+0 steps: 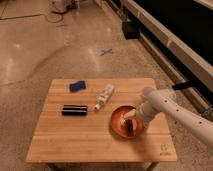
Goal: Push the ceramic bowl across the table
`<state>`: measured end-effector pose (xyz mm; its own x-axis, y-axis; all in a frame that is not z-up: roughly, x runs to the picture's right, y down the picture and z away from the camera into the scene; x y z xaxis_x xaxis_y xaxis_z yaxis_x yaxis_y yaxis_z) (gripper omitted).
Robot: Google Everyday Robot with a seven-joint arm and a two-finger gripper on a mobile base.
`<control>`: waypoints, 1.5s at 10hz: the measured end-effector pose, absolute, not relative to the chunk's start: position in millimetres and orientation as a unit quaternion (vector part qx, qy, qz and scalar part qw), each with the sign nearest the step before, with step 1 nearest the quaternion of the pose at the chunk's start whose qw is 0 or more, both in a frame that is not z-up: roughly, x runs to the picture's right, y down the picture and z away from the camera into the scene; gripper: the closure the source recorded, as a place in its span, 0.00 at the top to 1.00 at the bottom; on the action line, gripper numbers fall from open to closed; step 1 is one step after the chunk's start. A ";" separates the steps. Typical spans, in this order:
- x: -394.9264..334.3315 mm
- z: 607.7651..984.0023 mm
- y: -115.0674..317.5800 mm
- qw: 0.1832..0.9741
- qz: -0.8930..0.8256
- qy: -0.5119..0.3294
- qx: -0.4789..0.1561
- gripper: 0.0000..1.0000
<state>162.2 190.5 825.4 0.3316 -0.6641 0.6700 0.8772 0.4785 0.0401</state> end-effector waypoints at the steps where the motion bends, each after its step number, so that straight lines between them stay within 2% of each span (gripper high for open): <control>1: 158.7 827.2 190.3 0.796 -0.485 -0.321 -0.166 0.80; 15: 83.2 842.2 179.0 0.757 -0.517 -0.374 -0.142 0.80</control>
